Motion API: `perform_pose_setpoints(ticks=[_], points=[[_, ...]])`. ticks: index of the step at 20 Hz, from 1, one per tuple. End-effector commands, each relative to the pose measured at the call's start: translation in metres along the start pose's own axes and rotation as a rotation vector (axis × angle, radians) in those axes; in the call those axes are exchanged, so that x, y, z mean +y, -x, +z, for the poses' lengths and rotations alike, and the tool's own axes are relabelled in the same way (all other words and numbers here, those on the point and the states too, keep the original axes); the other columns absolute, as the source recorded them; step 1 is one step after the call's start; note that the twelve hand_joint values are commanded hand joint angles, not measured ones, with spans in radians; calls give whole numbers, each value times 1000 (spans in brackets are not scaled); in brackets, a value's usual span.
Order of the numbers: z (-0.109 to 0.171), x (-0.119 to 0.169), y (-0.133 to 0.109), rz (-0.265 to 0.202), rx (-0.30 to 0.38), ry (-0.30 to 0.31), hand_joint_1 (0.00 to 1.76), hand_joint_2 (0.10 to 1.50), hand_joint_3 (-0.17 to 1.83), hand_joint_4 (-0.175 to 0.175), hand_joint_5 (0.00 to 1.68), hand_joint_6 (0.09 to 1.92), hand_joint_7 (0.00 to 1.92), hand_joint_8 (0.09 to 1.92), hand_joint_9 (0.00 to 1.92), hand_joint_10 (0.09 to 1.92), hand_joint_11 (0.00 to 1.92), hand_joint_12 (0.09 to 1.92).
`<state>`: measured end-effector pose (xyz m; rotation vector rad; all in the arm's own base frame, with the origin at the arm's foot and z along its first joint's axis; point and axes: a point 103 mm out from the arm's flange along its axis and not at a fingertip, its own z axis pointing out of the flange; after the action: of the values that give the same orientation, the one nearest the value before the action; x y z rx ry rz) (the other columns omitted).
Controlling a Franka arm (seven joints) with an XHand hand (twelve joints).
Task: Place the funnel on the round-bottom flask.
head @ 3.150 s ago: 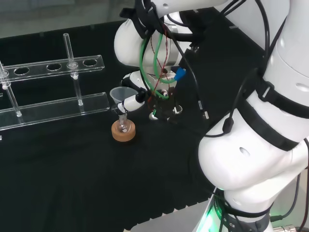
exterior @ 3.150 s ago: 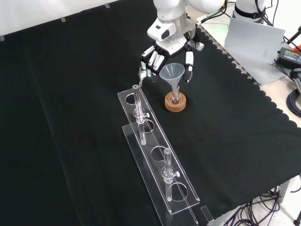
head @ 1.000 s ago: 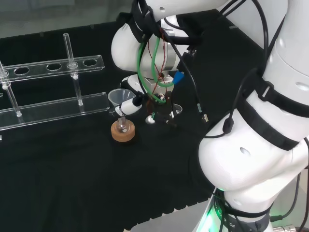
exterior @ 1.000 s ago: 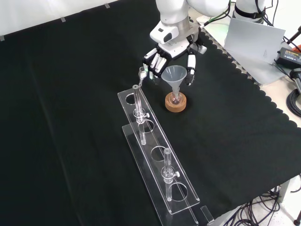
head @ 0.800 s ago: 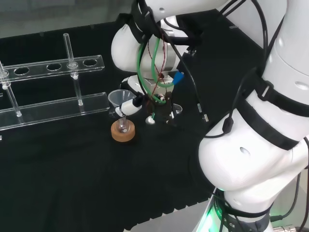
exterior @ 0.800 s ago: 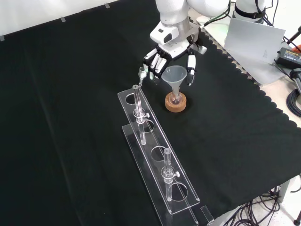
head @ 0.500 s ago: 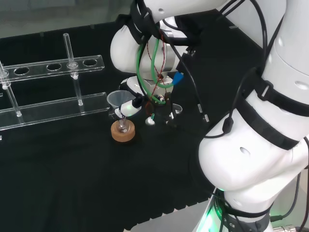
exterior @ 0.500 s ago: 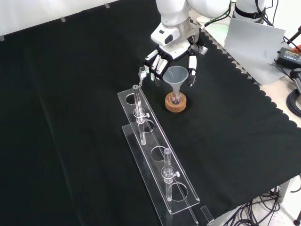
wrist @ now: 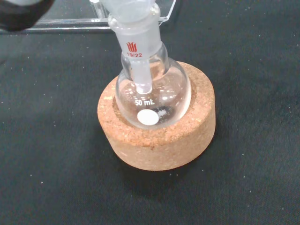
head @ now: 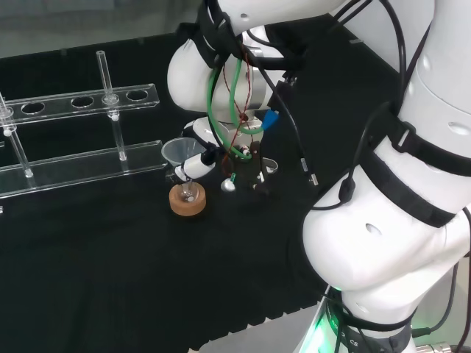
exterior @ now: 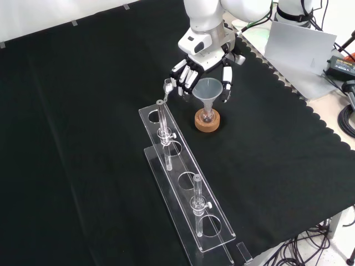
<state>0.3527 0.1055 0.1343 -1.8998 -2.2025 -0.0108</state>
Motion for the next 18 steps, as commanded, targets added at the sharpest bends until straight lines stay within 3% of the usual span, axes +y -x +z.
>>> perform_pose_setpoints(ticks=[1, 8, 13, 18], points=[[2, -1, 2, -1, -2, -22, 746, 735, 225, -42, 558, 413, 933, 477, 609, 488, 0, 1242], [2, -3, 6, 0, -8, -22, 725, 680, 296, -38, 474, 283, 814, 465, 588, 508, 0, 1253], [-1, -4, 9, -11, -4, -20, 696, 625, 365, -46, 349, 87, 618, 480, 489, 562, 0, 1234], [-2, -3, 9, -17, 3, -8, 657, 601, 376, -40, 185, 87, 409, 492, 360, 624, 0, 1210]])
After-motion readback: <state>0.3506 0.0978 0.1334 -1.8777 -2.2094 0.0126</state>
